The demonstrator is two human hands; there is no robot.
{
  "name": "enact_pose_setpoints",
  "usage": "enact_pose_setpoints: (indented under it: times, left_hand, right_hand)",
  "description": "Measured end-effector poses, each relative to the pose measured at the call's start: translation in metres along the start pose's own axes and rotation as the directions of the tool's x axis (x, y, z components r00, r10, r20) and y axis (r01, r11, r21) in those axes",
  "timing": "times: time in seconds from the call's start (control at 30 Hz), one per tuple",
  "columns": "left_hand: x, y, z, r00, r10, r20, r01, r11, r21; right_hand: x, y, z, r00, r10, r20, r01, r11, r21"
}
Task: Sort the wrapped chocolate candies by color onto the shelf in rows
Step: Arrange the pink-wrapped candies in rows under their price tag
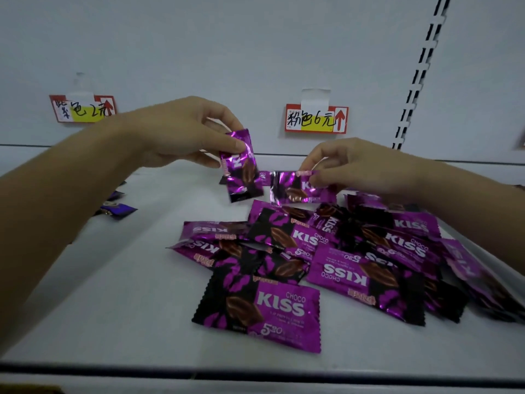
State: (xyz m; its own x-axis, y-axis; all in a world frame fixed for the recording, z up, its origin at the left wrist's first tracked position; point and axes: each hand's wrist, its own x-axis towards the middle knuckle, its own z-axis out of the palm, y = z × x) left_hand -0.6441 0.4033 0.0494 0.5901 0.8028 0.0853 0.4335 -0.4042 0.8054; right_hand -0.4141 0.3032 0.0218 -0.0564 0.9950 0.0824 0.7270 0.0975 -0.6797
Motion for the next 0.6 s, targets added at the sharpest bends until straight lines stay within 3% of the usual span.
enact_pose_setpoints:
  times: [0.13, 0.37, 0.6]
  left_hand:
    - [0.003, -0.004, -0.001, 0.993, -0.071, -0.093, 0.063, 0.995, -0.081]
    - [-0.001, 0.0, 0.003, 0.999, -0.001, -0.048, -0.005, 0.992, -0.128]
    - [0.003, -0.004, 0.02, 0.997, -0.005, -0.079, -0.001, 0.997, -0.074]
  right_hand:
    - [0.004, 0.005, -0.002, 0.984, 0.054, -0.172, -0.056, 0.998, -0.007]
    - [0.005, 0.008, -0.002, 0.982, 0.014, -0.189, -0.011, 1.0, 0.021]
    - [0.013, 0.018, 0.005, 0.982, -0.043, -0.184, 0.025, 0.995, -0.099]
